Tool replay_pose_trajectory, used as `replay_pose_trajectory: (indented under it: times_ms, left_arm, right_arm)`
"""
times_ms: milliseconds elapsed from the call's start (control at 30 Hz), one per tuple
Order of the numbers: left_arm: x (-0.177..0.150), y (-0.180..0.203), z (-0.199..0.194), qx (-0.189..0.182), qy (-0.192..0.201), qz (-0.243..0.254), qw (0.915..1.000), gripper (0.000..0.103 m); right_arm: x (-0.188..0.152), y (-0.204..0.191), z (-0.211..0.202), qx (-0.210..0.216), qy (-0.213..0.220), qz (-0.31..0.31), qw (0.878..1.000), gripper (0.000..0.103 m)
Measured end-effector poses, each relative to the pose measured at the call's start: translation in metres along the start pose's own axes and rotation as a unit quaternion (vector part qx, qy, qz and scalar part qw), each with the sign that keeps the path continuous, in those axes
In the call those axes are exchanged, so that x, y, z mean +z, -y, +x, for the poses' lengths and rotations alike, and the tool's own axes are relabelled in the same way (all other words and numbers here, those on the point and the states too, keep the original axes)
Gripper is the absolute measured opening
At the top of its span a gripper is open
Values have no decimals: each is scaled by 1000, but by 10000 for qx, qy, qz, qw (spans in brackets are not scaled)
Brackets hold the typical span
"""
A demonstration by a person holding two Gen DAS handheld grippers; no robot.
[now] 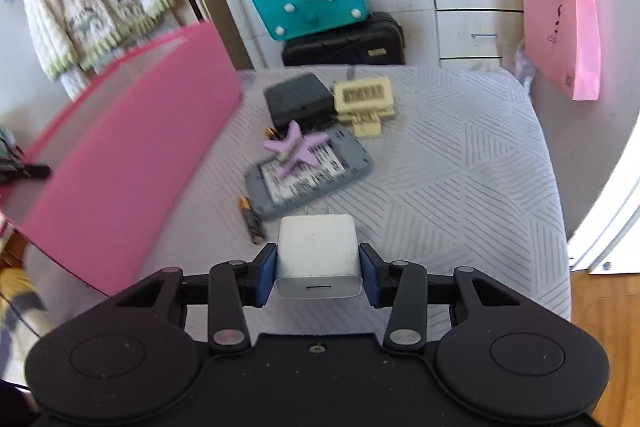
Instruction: Organize rigid objects
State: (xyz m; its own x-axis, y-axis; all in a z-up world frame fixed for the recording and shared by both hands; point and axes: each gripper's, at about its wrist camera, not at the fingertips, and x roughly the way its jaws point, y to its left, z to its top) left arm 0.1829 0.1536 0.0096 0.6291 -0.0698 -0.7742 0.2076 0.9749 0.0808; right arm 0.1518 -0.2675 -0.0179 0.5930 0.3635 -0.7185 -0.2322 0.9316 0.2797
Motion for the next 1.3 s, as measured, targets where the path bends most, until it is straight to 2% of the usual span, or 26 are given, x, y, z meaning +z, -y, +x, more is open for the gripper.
replay_pose_trajectory:
  times_ms: [67, 167, 333, 467, 600, 700, 733, 767, 800, 967, 1200, 1300]
  left_arm:
    - [1, 0, 0, -19, -10, 12, 10000, 10]
    - [2, 0, 1, -41, -37, 20, 10000, 10]
    - [3, 2, 2, -33, -53, 109, 9999, 10]
    - [2, 1, 2, -65, -27, 77, 9999, 10]
    - [0, -7, 2, -228, 30, -173, 9996, 10]
    - [0, -8, 2, -261, 64, -188, 9995, 10]
    - [-1, -8, 2, -265, 73, -181, 9995, 10]
    - [-1, -8, 2, -274, 81, -186, 9994, 10]
    - [-1, -9, 2, -289, 89, -191, 9994, 10]
    - [-3, -14, 2, -390, 133, -251, 9988, 10]
    - [-4, -18, 2, -505, 152, -282, 9982, 10]
    - [-4, -19, 3, -517, 186, -279, 9981, 10]
  right_arm:
    - [8, -9, -11, 174, 122, -114, 9997, 48]
    - [22, -33, -25, 313, 275, -642, 9971, 49]
    - [46, -75, -40, 581, 402, -1484, 9864, 49]
    - [63, -110, -44, 999, 556, -2106, 9709, 49]
    - [75, -141, -34, 821, 880, -3088, 9435, 48]
    - [88, -156, -15, 1024, 531, -3288, 9373, 48]
    - [92, -160, -6, 1115, 368, -3273, 9376, 47]
    - [94, -165, 1, 1210, 248, -3248, 9377, 8]
    - [98, -169, 8, 1299, 113, -3243, 9369, 2]
    - [112, -179, 25, 1486, -21, -3071, 9400, 3]
    - [107, -151, 24, 1131, -54, -2466, 9625, 8]
    - [95, -122, 21, 649, -196, -2087, 9756, 9]
